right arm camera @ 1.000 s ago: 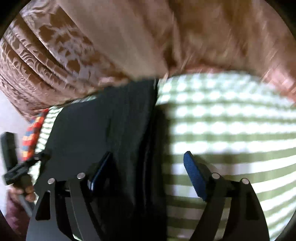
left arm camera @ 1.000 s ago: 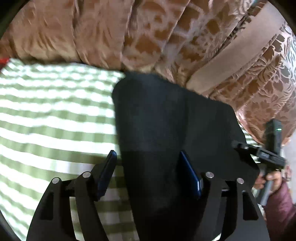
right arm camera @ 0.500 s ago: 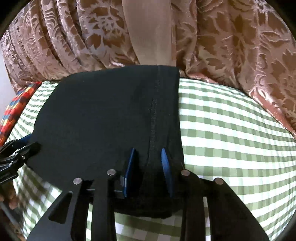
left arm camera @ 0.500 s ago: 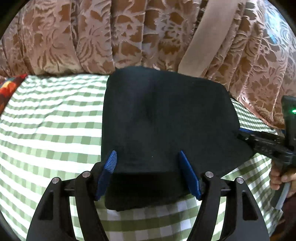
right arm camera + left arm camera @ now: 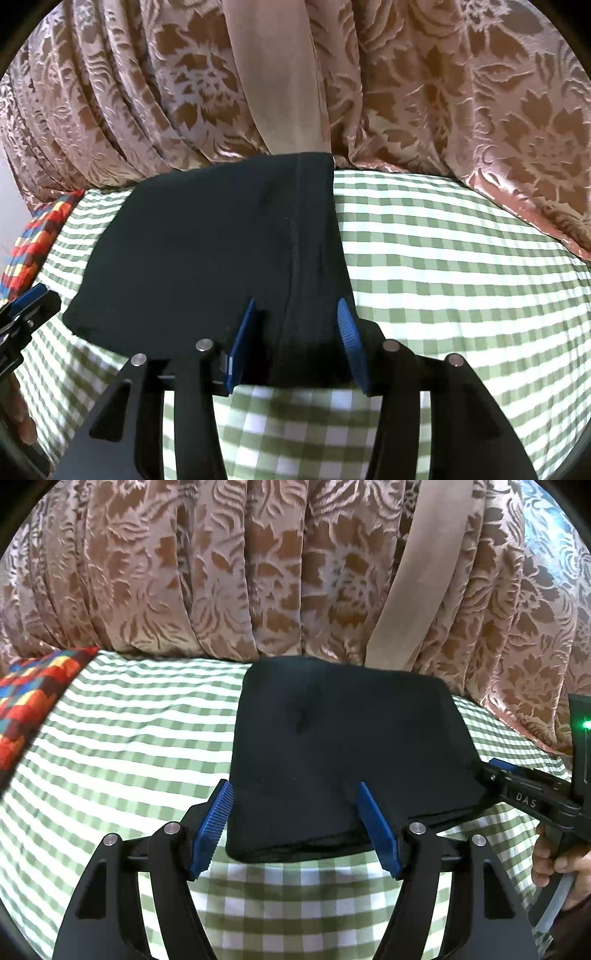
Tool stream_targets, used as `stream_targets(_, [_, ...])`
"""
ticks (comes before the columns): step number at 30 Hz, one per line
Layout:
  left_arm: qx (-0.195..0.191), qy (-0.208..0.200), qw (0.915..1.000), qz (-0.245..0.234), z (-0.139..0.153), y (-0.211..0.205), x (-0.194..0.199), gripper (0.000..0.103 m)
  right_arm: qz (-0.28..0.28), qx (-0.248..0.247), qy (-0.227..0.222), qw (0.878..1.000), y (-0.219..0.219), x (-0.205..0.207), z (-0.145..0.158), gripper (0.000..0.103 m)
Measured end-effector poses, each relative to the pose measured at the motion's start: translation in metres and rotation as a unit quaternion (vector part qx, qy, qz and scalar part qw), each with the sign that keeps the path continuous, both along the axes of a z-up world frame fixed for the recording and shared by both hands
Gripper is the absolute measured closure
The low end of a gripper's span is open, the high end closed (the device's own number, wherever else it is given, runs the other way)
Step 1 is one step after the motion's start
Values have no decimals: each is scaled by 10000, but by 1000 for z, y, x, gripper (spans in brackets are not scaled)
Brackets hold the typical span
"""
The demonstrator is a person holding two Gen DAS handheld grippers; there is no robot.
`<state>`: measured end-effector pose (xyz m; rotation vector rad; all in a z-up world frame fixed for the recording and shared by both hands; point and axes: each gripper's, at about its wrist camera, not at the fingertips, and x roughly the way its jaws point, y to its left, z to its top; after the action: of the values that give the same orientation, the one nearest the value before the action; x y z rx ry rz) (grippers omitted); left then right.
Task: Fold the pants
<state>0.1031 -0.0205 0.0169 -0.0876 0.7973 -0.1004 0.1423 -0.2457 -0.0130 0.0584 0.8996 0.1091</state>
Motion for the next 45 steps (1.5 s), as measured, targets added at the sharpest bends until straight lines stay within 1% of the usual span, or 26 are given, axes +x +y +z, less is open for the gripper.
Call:
stream_targets(3, [21,-84,10000,15,8,-1,-10,32,40,-48,69,10000,2,-9,-2,57])
stream_targets(4, [24,-116,9999,8,10,-1,-12,30,16,-133,143,9998,2,-8,-6,57])
stream_targets(5, [25,-143,9999,0,11,-1,-15,29,-19,-193,303,9994,1,-5,-14,57])
stream_targets(7, [41,-122,9999,4,10,-2,-17,30,-130,-37,404,9991,-4,-2,-21,51])
stream_targets(9, [6,-83,10000,33,9,-2,-20,29,-187,40,333,9993,-6,-5,-14,50])
stream_targets(10, [-16,-96,10000,19,11,-2,-22,30,-204,15,255,9995,-5,-9,-9,50])
stream_targets(11, [-1,-143,9999,13,13,-3,-26,29,-218,-50,160,9996,-3,-14,-2,48])
stream_targets(12, [84,-224,9997,23,17,-4,-31,28,-222,-111,85,9997,-1,-19,3,42])
stream_targets(13, [129,-270,9996,20,19,-5,-35,23,-241,-164,17,9996,1,-25,8,37])
stream_targets(14, [124,-286,9995,10,20,-6,-38,21,-297,-248,-61,9992,5,-32,12,29])
stream_targets(15, [100,-286,9995,12,21,-6,-42,21,-326,-321,-119,9989,9,-40,16,23])
stream_targets(16, [91,-265,9996,30,21,-6,-47,21,-332,-348,-158,9987,12,-46,19,21])
stream_targets(18, [47,-245,9996,101,20,-4,-55,19,-366,-366,-217,9984,20,-62,22,10])
stream_targets(19, [8,-236,9996,133,19,-3,-58,16,-376,-381,-233,9983,25,-68,23,9])
stream_targets(21, [-95,-192,9996,155,15,-1,-67,16,-421,-471,-302,9975,33,-83,24,4])
stream_targets(25, [-26,-130,9998,141,10,-2,-86,12,-575,-509,-476,9959,42,-105,29,3])
stream_targets(29, [95,-154,9995,257,11,-1,-101,4,-711,-650,-704,9929,48,-117,37,3])
stream_targets(32, [58,-208,9994,268,14,0,-107,4,-731,-665,-844,9915,48,-122,43,2])
stream_targets(36, [210,-332,9990,191,19,-7,-113,4,-686,-774,-1004,9896,50,-130,45,2])
stream_targets(42, [232,-370,9985,318,20,-7,-112,4,-728,-692,-949,9904,44,-135,38,2])
stream_targets(45, [363,-450,9972,476,20,-7,-114,4,-731,-650,-919,9910,43,-136,36,2])
